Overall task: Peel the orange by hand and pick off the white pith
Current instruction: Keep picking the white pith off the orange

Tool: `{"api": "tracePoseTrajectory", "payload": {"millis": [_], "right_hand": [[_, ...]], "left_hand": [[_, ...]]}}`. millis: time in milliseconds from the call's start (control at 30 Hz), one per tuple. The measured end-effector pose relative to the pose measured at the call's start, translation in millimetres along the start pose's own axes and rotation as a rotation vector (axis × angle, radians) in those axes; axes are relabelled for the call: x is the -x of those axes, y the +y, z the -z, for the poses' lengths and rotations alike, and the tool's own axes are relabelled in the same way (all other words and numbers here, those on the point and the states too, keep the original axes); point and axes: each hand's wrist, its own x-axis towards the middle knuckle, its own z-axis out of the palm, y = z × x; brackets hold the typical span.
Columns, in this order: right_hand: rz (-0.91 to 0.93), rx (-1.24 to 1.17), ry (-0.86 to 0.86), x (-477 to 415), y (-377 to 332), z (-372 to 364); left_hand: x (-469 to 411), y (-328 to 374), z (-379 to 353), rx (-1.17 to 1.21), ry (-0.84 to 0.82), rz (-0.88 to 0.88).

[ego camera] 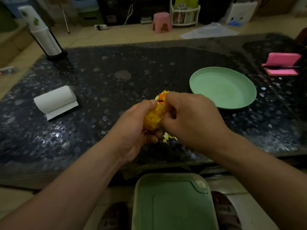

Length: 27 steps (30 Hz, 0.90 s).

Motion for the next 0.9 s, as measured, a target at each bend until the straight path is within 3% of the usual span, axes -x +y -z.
{"api": "tracePoseTrajectory", "payload": {"millis": [433,733,900], "right_hand": [[-0.065,-0.426,-0.172,-2,16,12],[0.091,-0.127,-0.151,2,16,16],[0.092,-0.02,-0.086,3,7,9]], "left_hand": [[3,6,13,0.115,-0.149,0.077],[1,4,11,0.062,-0.108,0.076],[0,-1,3,-0.005,-0.019,0.038]]}}
